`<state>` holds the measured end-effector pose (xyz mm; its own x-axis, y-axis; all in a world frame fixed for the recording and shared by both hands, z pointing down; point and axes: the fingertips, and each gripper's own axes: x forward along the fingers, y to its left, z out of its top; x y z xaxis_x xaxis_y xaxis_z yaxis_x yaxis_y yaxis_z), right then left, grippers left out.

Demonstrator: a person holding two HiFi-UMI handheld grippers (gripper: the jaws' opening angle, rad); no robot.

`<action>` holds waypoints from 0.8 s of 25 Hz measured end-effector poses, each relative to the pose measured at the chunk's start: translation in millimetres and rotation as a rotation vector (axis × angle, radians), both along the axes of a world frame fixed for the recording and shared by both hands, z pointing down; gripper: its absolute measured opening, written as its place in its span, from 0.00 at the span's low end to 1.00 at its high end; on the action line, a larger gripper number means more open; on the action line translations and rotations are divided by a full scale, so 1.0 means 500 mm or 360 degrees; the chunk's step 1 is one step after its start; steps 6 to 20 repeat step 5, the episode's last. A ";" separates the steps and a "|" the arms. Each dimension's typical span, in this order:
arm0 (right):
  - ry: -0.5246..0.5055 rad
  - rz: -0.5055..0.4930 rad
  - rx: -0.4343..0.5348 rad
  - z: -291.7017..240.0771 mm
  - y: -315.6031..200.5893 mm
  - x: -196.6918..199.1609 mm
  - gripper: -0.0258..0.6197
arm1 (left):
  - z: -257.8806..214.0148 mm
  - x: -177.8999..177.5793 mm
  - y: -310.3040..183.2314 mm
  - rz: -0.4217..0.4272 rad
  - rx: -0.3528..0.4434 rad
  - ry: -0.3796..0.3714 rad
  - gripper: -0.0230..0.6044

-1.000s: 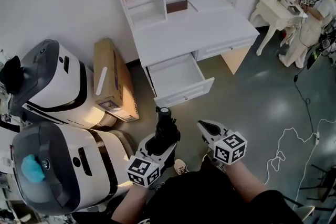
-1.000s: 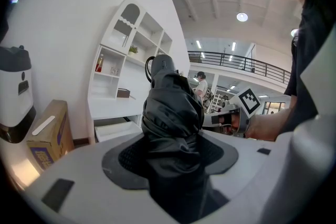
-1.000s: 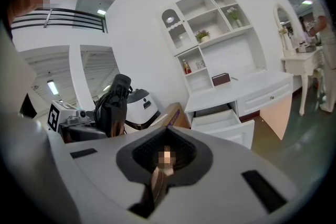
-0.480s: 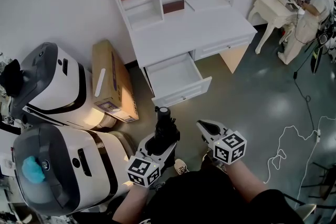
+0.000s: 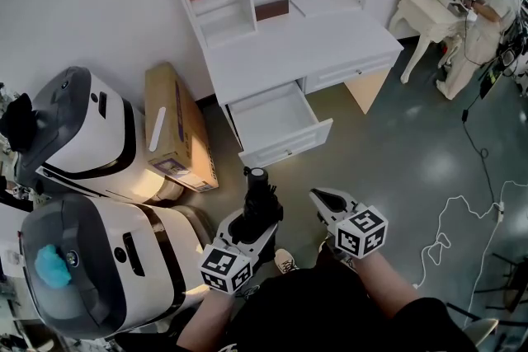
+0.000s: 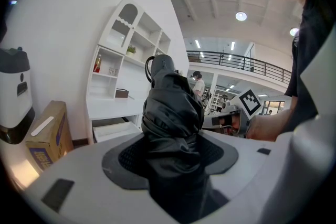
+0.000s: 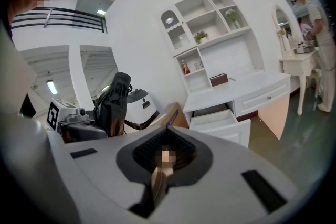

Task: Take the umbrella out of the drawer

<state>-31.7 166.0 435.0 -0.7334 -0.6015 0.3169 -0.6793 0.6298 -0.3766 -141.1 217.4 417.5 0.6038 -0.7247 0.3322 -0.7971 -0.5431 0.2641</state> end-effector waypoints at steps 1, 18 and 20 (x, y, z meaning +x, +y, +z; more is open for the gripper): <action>-0.0001 0.0000 0.0000 0.000 0.001 -0.001 0.04 | 0.000 -0.001 0.001 0.0001 -0.0001 -0.0001 0.46; 0.0000 0.0002 0.0001 0.001 0.003 -0.005 0.04 | 0.001 -0.003 0.005 0.0006 -0.0001 -0.0004 0.46; 0.0000 0.0002 0.0001 0.001 0.003 -0.005 0.04 | 0.001 -0.003 0.005 0.0006 -0.0001 -0.0004 0.46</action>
